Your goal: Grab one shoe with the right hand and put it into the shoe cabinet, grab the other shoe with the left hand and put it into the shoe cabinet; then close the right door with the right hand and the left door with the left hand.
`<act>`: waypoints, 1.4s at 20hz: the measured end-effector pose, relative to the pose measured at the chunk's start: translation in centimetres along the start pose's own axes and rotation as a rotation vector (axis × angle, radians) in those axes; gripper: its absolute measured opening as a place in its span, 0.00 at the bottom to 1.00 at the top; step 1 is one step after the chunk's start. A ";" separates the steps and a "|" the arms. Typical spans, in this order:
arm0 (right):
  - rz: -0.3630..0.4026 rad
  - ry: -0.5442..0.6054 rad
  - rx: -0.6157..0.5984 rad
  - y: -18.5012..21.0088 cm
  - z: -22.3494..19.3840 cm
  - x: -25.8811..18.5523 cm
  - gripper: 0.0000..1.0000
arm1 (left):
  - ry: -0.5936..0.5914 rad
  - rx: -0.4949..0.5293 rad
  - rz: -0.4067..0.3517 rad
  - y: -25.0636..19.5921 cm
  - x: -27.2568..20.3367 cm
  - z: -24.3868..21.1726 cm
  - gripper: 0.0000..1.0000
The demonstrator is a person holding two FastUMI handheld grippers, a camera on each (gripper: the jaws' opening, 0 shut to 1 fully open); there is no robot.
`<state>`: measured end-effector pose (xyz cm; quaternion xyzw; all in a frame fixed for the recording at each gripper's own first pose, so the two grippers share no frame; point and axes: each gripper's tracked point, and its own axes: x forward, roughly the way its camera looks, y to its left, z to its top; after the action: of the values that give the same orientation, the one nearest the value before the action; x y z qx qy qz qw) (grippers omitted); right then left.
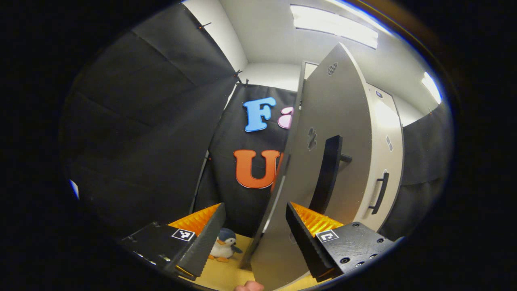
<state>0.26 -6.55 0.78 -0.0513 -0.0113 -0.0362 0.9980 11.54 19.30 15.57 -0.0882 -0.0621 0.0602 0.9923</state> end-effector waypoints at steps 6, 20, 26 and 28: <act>-0.037 0.012 0.025 -1.3 -0.2 -0.6 0.99 | -0.001 0.005 -0.107 -6.8 1.6 -1.8 0.94; -0.038 0.063 0.075 -0.8 -2.6 -1.2 0.99 | 0.042 0.157 -0.145 -10.0 -5.0 -6.7 0.99; 0.004 0.120 0.092 1.0 -4.7 -1.4 0.99 | 0.109 0.161 -0.162 -11.7 -9.2 -12.0 0.94; 0.004 0.126 0.092 1.1 -5.0 -1.5 0.99 | 0.126 0.182 -0.156 -12.0 -10.5 -13.2 0.94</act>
<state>-1.04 -5.93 -4.39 -0.0032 0.0500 -0.0367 0.9981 4.24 4.03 3.69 0.0036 -0.0009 -0.0175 0.9998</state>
